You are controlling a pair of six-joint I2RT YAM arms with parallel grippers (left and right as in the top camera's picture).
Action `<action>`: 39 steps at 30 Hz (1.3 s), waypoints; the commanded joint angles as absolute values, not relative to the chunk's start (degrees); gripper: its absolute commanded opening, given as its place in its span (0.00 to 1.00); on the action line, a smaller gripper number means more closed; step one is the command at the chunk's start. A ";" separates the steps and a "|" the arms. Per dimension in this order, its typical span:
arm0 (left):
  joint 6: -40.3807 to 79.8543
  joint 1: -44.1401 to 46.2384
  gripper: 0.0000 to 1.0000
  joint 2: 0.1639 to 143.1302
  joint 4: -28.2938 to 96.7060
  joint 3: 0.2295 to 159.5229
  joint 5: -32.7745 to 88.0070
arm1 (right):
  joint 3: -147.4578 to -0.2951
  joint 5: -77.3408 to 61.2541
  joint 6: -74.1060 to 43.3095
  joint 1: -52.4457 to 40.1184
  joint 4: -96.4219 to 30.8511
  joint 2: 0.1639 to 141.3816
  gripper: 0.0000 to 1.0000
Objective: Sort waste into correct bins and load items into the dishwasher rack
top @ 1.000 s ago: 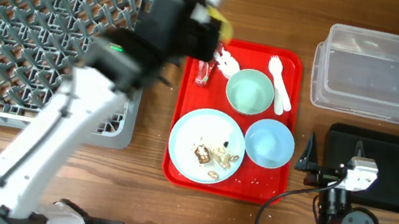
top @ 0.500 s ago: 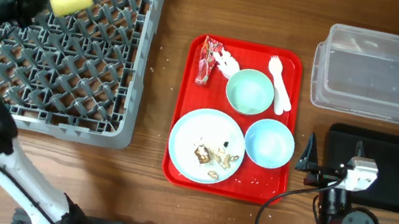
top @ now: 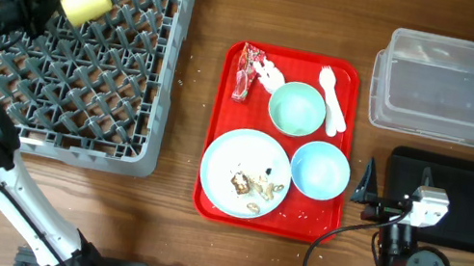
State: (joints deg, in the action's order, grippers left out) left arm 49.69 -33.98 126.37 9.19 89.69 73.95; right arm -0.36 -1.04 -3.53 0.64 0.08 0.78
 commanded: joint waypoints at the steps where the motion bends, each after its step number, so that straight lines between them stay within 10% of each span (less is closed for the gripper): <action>1: 49.74 -35.75 0.06 126.48 10.04 90.13 73.71 | -0.30 -0.49 -3.03 0.62 0.38 0.43 1.00; 4: 49.71 -39.09 0.14 126.28 9.58 90.13 78.19 | -0.30 -0.49 -3.01 0.62 0.38 0.43 1.00; 8: 49.71 -44.73 0.72 125.99 9.65 90.13 79.07 | -0.30 -0.47 -3.01 0.62 0.38 0.43 1.00; 9: 49.74 -45.60 0.68 125.64 9.91 90.13 79.68 | -0.30 -0.49 -3.01 0.62 0.38 0.43 1.00; 12: 45.23 -44.60 0.04 119.00 12.86 90.13 78.22 | -0.30 -0.49 -3.01 0.62 0.38 0.43 1.00; 18: 22.81 -12.51 0.04 100.64 32.49 90.13 0.75 | -0.30 -0.47 -3.03 0.62 0.38 0.43 1.00; 22: 22.72 2.15 0.04 106.15 27.59 90.13 -27.99 | -0.30 -0.47 -3.03 0.62 0.38 0.43 1.00; 39: 22.90 -7.31 0.04 117.01 25.08 90.13 -13.26 | -0.30 -0.49 -3.03 0.62 0.38 0.43 1.00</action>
